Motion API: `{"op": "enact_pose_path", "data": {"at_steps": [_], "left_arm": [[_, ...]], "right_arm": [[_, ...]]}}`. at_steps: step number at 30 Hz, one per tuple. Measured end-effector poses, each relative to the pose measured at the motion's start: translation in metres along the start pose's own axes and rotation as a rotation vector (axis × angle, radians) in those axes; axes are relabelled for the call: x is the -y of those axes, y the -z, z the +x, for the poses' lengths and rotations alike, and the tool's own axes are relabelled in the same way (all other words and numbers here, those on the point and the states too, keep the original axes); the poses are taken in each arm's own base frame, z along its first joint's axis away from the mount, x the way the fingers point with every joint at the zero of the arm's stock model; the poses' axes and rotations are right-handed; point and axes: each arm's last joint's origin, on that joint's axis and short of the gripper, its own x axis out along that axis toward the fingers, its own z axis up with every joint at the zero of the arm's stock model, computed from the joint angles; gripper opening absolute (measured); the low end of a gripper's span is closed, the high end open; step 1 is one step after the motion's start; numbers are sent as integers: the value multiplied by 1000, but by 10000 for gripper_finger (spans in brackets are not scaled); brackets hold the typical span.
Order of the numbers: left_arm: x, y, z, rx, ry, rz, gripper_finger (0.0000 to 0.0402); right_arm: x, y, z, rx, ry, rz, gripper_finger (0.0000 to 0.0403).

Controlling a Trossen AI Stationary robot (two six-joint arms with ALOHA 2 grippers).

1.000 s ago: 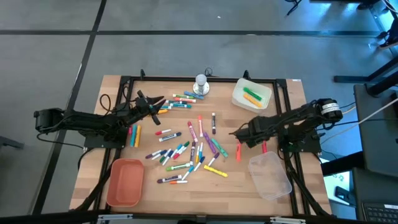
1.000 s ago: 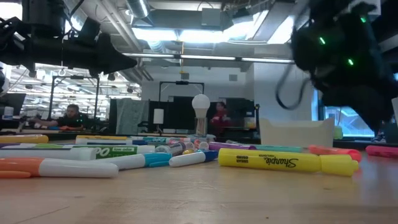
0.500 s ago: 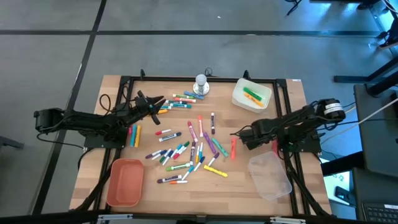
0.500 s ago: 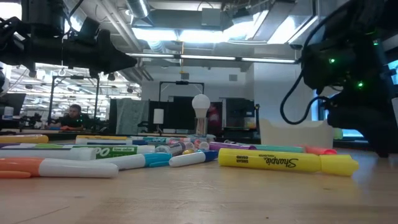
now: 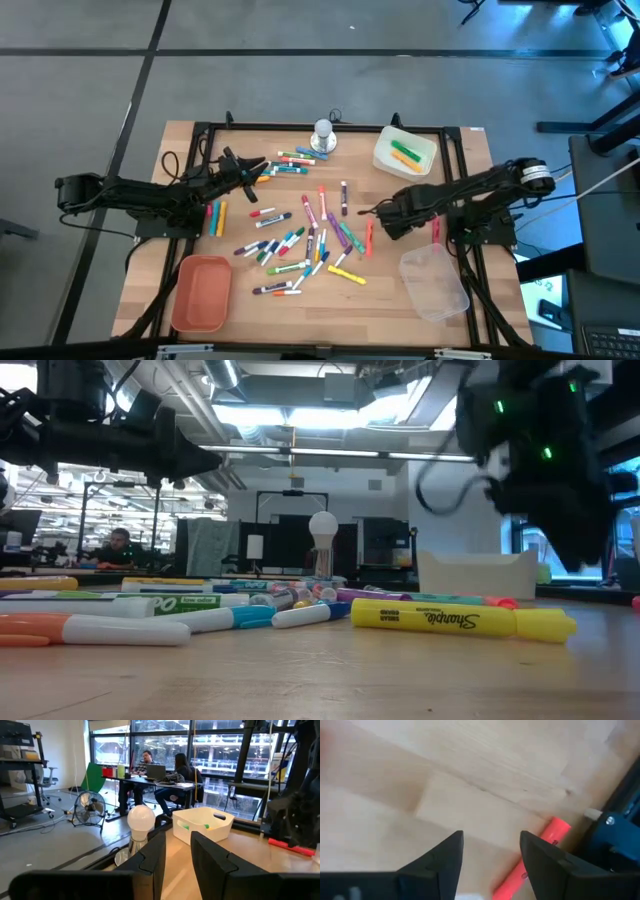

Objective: Pick & Place Markers
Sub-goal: Put the large pink highlighter pen into the white bin

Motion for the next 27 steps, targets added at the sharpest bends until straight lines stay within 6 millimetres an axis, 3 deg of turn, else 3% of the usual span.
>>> {"op": "enact_pose_path", "data": {"at_steps": [6, 20, 24, 27], "left_arm": [[0, -1, 0, 8, -9, 43, 86], [0, -12, -1, 125, -32, 110, 86], [0, -14, -1, 142, -33, 108, 86], [0, -15, -1, 148, -34, 122, 86]], "right_arm": [[13, 7, -1, -95, 124, 6, 196], [29, 29, 77, -309, -11, 61, 196], [31, 30, 81, -297, -29, 56, 182], [28, 28, 77, -269, -38, 40, 147]]}}
